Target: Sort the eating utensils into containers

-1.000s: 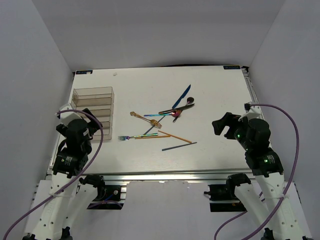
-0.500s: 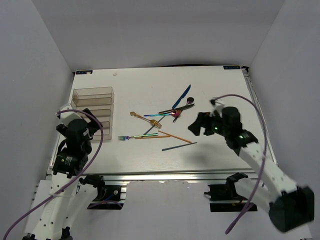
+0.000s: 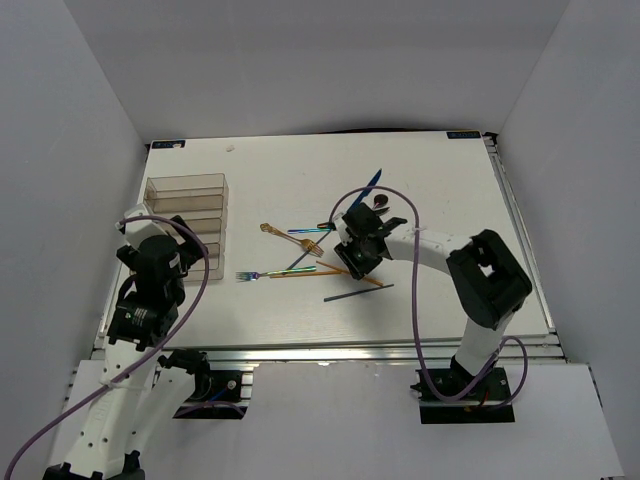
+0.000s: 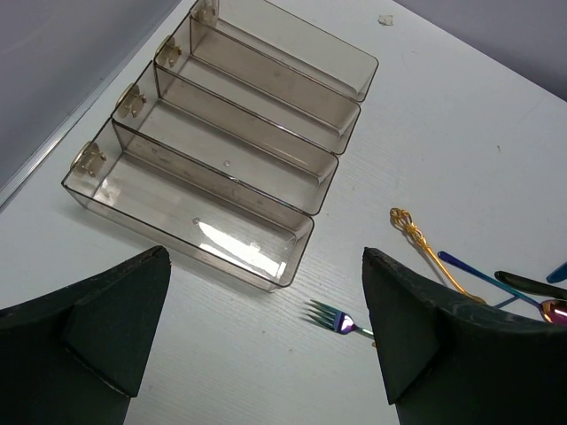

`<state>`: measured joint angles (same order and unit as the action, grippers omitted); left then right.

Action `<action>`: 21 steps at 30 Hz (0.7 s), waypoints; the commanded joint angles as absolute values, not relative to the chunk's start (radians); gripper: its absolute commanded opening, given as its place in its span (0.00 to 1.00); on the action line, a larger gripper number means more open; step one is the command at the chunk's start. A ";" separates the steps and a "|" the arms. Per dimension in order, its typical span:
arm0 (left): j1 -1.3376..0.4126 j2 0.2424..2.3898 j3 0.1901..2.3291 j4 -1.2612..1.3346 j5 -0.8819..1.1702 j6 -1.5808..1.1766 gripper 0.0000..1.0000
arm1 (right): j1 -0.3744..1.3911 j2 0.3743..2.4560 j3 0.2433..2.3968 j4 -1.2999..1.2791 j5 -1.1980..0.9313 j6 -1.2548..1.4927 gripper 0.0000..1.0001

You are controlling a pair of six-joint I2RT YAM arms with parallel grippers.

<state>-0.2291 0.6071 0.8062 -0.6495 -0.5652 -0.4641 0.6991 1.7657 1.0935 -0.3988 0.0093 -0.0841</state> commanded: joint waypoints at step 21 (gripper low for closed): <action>-0.224 0.615 0.802 -0.627 -0.545 -0.454 0.98 | 0.727 1.807 1.074 -0.408 0.110 -0.249 0.00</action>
<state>-0.2291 0.6220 0.8047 -0.6430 -0.5484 -0.4603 0.7288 1.7977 1.1030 -0.3866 0.0486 -0.2195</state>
